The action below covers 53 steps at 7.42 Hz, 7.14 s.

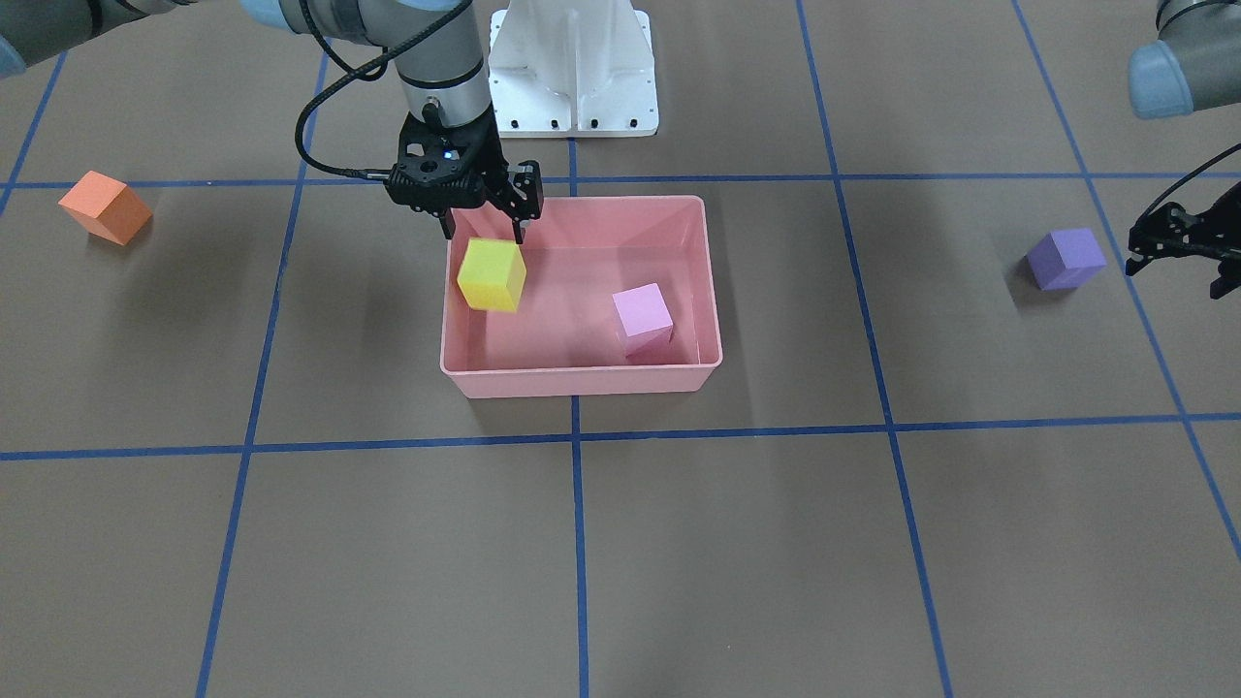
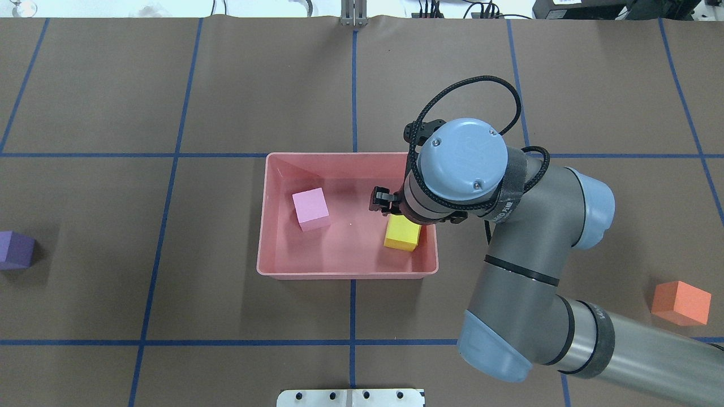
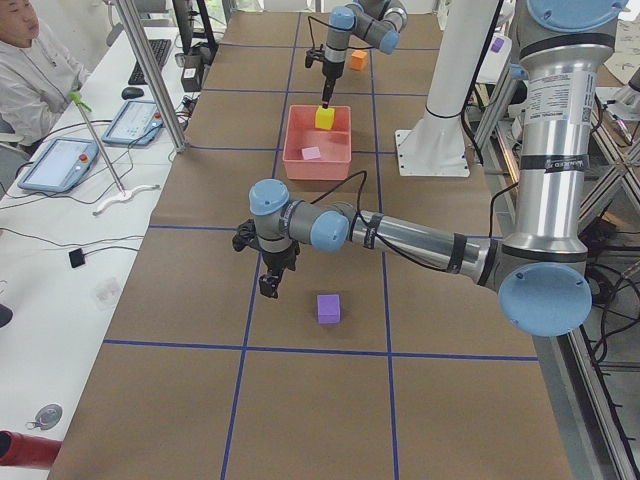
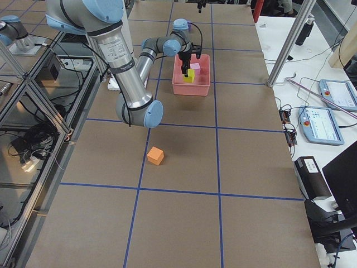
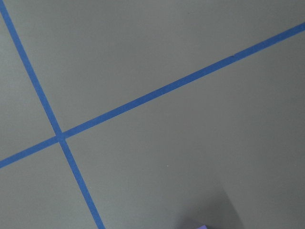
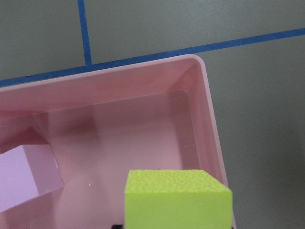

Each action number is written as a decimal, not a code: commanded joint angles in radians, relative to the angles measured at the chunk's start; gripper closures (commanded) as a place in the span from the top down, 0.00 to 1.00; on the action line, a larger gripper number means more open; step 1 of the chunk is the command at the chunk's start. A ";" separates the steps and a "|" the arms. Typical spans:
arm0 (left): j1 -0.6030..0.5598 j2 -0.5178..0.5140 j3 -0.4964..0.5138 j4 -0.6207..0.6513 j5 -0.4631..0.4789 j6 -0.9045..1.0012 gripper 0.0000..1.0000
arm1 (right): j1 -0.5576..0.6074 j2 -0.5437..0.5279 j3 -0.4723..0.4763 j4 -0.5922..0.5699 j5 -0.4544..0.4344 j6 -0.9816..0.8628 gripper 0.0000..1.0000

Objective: Place blocks into pink bin with both arms
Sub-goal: 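Lift the yellow cube with the right gripper and drop it in the bin, then raise the right gripper away while the left gripper grasps the purple cube, then carry the purple cube into the pink bin and open the left gripper, then hold the left gripper over the bin while the right gripper grasps the orange cube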

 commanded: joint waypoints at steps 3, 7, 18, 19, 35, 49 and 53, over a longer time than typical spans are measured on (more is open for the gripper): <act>-0.001 0.122 -0.066 -0.011 -0.002 -0.193 1.00 | 0.270 -0.012 -0.006 -0.047 0.219 -0.286 1.00; 0.029 0.297 -0.005 -0.546 0.000 -0.694 1.00 | 0.498 -0.109 -0.051 -0.040 0.373 -0.644 1.00; 0.257 0.240 0.123 -0.651 0.043 -0.716 1.00 | 0.642 -0.306 -0.048 -0.035 0.449 -0.977 1.00; 0.258 0.228 0.138 -0.651 0.043 -0.715 0.99 | 0.642 -0.307 -0.049 -0.033 0.450 -0.977 1.00; 0.608 -0.821 0.003 0.196 0.042 -1.337 1.00 | 0.629 -0.968 -0.042 0.735 0.553 -0.688 1.00; 0.556 -0.653 -0.118 0.201 0.058 -1.224 1.00 | 0.070 -1.200 -0.012 1.132 0.001 0.152 1.00; 0.557 -0.651 -0.110 0.196 0.059 -1.224 1.00 | -0.025 -1.224 -0.015 1.131 -0.065 0.150 1.00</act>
